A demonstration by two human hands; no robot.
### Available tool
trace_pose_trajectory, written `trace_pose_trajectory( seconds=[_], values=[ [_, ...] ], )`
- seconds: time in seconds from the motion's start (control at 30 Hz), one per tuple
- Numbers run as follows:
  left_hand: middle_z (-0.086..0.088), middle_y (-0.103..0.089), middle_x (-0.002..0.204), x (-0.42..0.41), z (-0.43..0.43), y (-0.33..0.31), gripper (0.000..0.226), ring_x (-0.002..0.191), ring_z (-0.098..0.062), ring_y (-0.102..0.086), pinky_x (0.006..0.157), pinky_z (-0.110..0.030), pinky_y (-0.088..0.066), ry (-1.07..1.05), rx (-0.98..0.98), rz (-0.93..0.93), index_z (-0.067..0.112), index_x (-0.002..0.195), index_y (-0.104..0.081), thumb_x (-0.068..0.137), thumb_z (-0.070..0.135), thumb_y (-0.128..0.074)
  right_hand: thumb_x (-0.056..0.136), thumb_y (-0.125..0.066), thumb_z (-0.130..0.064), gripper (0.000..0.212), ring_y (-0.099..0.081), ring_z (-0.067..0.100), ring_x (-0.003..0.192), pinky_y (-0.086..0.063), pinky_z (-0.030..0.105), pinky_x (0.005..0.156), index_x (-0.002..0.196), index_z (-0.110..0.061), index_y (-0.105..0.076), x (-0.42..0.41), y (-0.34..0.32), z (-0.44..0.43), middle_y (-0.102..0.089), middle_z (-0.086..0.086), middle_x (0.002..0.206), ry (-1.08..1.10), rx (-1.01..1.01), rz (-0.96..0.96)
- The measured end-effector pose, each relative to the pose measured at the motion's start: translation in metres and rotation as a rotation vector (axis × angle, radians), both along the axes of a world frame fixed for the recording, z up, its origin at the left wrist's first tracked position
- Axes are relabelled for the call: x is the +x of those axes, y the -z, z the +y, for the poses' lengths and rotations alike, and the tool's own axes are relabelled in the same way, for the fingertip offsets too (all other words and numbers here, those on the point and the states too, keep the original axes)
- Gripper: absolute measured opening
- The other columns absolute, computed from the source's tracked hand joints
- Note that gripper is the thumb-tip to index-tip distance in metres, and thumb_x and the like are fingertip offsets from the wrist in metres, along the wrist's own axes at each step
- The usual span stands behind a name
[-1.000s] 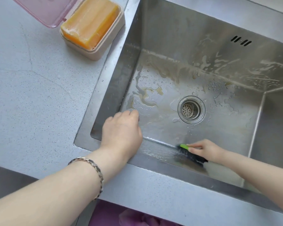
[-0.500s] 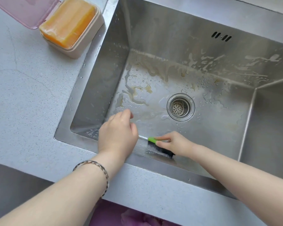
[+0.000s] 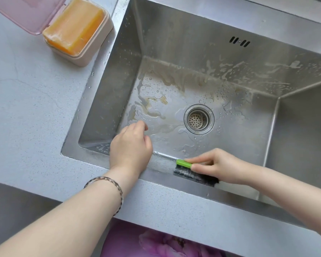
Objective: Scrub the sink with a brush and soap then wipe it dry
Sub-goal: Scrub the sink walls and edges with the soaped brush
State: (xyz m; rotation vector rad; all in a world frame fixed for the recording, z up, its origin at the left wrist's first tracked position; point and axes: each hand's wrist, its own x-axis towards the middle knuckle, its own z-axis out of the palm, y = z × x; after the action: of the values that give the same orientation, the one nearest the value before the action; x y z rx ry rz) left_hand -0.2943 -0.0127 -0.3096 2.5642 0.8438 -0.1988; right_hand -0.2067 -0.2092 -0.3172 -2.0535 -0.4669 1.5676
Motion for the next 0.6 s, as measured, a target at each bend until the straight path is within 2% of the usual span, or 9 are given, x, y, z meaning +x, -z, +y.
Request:
trace_pose_trajectory(
  seconds=[0.03, 0.07, 0.13, 0.27, 0.33, 0.4, 0.47, 0.53, 0.6],
  values=[
    [-0.009, -0.066, 0.096, -0.001, 0.000, 0.000, 0.024, 0.095, -0.028, -0.058, 0.070, -0.033, -0.040, 0.001, 0.004, -0.009, 0.009, 0.101, -0.061, 0.085, 0.008, -0.043, 0.091, -0.058, -0.030, 0.022, -0.043, -0.001, 0.039, -0.029, 0.007, 0.046, 0.112, -0.031, -0.066, 0.003, 0.004, -0.009, -0.046, -0.019, 0.037, -0.007, -0.065, 0.018],
    [-0.009, -0.067, 0.095, -0.001, -0.001, 0.000, 0.025, 0.094, -0.029, -0.059, 0.069, -0.033, -0.040, 0.003, 0.006, -0.016, 0.009, 0.100, -0.061, 0.084, 0.008, -0.042, 0.091, -0.058, -0.031, 0.021, -0.056, -0.005, 0.050, -0.033, 0.004, 0.052, 0.111, -0.032, -0.066, 0.002, 0.002, -0.008, -0.061, -0.022, 0.052, -0.012, -0.128, 0.013],
    [-0.010, -0.067, 0.094, 0.000, -0.002, 0.001, 0.024, 0.093, -0.029, -0.059, 0.069, -0.033, -0.040, 0.013, 0.007, -0.020, 0.008, 0.099, -0.062, 0.084, 0.007, -0.044, 0.090, -0.059, -0.035, 0.023, -0.066, 0.006, 0.076, -0.039, 0.012, 0.066, 0.111, -0.030, -0.068, -0.004, 0.014, 0.010, -0.073, -0.009, 0.088, -0.006, -0.135, -0.020],
    [-0.010, -0.067, 0.095, -0.001, -0.001, 0.000, 0.024, 0.095, -0.029, -0.058, 0.070, -0.034, -0.041, 0.005, 0.004, 0.004, 0.009, 0.098, -0.061, 0.084, 0.010, -0.041, 0.090, -0.059, -0.031, 0.029, -0.050, -0.017, 0.057, -0.034, -0.002, 0.057, 0.118, -0.027, -0.065, -0.009, -0.006, 0.041, -0.062, -0.030, 0.075, -0.022, 0.073, 0.007],
    [-0.008, -0.065, 0.100, 0.000, -0.001, -0.001, 0.023, 0.099, -0.028, -0.056, 0.073, -0.034, -0.039, 0.012, -0.014, 0.038, 0.011, 0.103, -0.060, 0.087, 0.008, -0.044, 0.092, -0.058, -0.027, 0.026, -0.047, -0.011, 0.043, -0.033, 0.001, 0.049, 0.117, -0.028, -0.064, 0.000, -0.020, 0.013, -0.053, -0.029, 0.051, -0.011, 0.051, 0.018],
    [-0.008, -0.065, 0.101, 0.001, -0.001, -0.003, 0.024, 0.100, -0.027, -0.055, 0.074, -0.034, -0.039, 0.016, -0.014, 0.041, 0.011, 0.105, -0.059, 0.087, 0.008, -0.044, 0.091, -0.057, -0.032, 0.024, -0.034, 0.003, 0.039, -0.028, 0.008, 0.045, 0.113, -0.032, -0.068, 0.004, -0.019, -0.015, -0.041, -0.016, 0.038, 0.016, -0.083, 0.045],
    [-0.009, -0.065, 0.101, 0.001, -0.002, -0.002, 0.023, 0.100, -0.028, -0.056, 0.074, -0.034, -0.039, 0.027, -0.015, 0.046, 0.011, 0.104, -0.059, 0.086, 0.007, -0.045, 0.089, -0.059, -0.036, 0.024, -0.040, 0.005, 0.052, -0.036, 0.016, 0.053, 0.111, -0.035, -0.069, 0.003, -0.012, -0.011, -0.060, -0.012, 0.056, 0.032, -0.132, 0.059],
    [-0.009, -0.066, 0.100, 0.000, -0.001, -0.002, 0.022, 0.100, -0.029, -0.056, 0.074, -0.035, -0.040, 0.023, -0.022, 0.052, 0.011, 0.103, -0.060, 0.086, 0.007, -0.046, 0.089, -0.059, -0.035, 0.026, -0.050, -0.006, 0.060, -0.041, 0.010, 0.063, 0.113, -0.031, -0.068, -0.003, 0.003, 0.020, -0.071, -0.010, 0.087, 0.001, -0.016, 0.030],
    [-0.008, -0.065, 0.102, 0.000, -0.001, -0.002, 0.022, 0.101, -0.028, -0.056, 0.074, -0.035, -0.040, 0.002, -0.017, 0.055, 0.011, 0.103, -0.060, 0.086, 0.008, -0.046, 0.090, -0.059, -0.032, 0.029, -0.048, -0.017, 0.049, -0.035, -0.002, 0.055, 0.118, -0.026, -0.065, -0.008, 0.001, 0.053, -0.061, -0.022, 0.077, -0.036, 0.079, 0.017]
  ],
)
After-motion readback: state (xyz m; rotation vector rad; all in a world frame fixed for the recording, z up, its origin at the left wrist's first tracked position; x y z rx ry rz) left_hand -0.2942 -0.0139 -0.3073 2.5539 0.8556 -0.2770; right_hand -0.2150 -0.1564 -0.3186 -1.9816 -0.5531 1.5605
